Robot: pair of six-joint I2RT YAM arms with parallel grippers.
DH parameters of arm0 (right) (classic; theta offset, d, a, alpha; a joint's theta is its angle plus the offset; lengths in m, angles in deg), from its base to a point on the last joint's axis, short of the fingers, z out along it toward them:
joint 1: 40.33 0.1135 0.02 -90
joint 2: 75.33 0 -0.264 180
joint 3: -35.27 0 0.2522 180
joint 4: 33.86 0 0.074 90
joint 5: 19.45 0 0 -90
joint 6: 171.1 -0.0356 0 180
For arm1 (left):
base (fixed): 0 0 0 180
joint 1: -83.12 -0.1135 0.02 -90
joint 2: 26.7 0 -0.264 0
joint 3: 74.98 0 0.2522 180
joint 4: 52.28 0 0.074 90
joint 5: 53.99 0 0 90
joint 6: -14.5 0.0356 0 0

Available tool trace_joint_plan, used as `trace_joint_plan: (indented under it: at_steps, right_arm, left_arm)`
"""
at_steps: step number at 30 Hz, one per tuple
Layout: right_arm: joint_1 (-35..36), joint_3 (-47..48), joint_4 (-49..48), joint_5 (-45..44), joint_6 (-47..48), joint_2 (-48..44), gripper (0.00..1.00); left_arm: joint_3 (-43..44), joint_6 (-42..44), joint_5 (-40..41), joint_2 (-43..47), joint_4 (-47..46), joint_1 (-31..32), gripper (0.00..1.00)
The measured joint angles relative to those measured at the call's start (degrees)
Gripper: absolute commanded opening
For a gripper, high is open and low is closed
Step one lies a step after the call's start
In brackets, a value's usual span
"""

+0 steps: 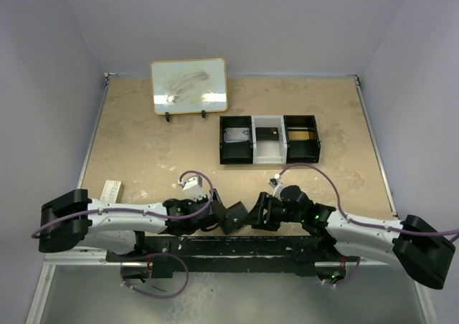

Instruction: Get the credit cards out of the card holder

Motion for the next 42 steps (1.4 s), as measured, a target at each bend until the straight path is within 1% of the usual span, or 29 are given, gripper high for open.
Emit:
trace_joint_plan:
  at_steps: [3,6,10,12,14,16,19,21,24,26,29,30,32,33,36,39,42]
  right_arm:
    - [0.0,-1.5,-1.1,-1.6,-2.1,1.6,0.59]
    - [0.0,-1.4,-4.9,-2.7,-4.7,6.0,0.55]
    - [-1.5,3.1,-8.5,-4.2,-4.9,15.0,0.46]
    - [-4.7,6.4,-10.5,-3.5,-3.9,21.0,0.44]
    - [-8.6,9.9,-13.3,-0.6,-2.1,27.4,0.44]
    - [-11.1,14.6,-14.4,2.2,1.2,33.2,0.46]
    - [-12.1,22.3,-11.2,2.3,7.4,37.4,0.51]
    - [-11.9,25.9,-6.2,0.6,11.4,35.8,0.53]
    - [-11.8,26.3,1.6,-3.4,14.5,29.1,0.53]
    - [-11.5,26.3,7.0,-6.9,16.2,24.1,0.52]
    - [-10.0,26.3,12.2,-10.6,18.3,18.7,0.51]
    - [-8.6,26.3,13.5,-12.0,18.9,17.2,0.5]
    - [-4.9,26.2,15.7,-13.4,20.3,15.0,0.47]
    - [-3.5,26.1,16.4,-13.6,21.0,14.3,0.47]
    - [-1.7,25.5,17.9,-13.3,22.2,13.8,0.45]
    - [-1.7,24.7,20.1,-13.2,21.6,13.9,0.46]
    - [-1.2,23.6,20.2,-12.6,18.4,13.5,0.48]
  left_arm:
    - [0.0,0.8,3.2,2.5,3.3,0.0,0.8]
    - [0.0,2.4,5.9,5.3,4.3,0.0,0.82]
    - [0.0,4.3,8.4,7.1,4.4,-0.3,0.83]
    - [0.0,4.7,8.5,7.8,4.3,-1.1,0.83]
    - [-0.8,5.2,8.1,9.1,2.9,-2.7,0.83]
    - [-2.7,5.8,7.0,10.7,0.8,-4.4,0.81]
    - [-5.3,6.1,5.3,11.4,-1.3,-5.6,0.79]
    - [-6.3,6.2,3.7,11.0,-2.4,-5.6,0.76]
    - [-6.5,7.1,1.9,9.4,-4.0,-5.6,0.75]
    - [-6.5,7.9,0.6,8.1,-5.7,-5.6,0.74]
    - [-6.5,9.7,-1.2,6.0,-8.1,-5.6,0.7]
    - [-6.3,10.4,-1.6,5.3,-9.1,-5.6,0.67]
    - [-5.8,11.1,-2.6,3.9,-10.3,-5.6,0.58]
    - [-5.5,11.3,-2.9,3.0,-10.8,-5.6,0.57]
    - [-4.5,11.5,-3.6,0.5,-12.0,-5.7,0.48]
    - [-4.0,11.0,-3.8,-1.3,-13.0,-5.7,0.46]
    - [-3.9,10.3,-3.8,-2.1,-14.1,-5.7,0.42]
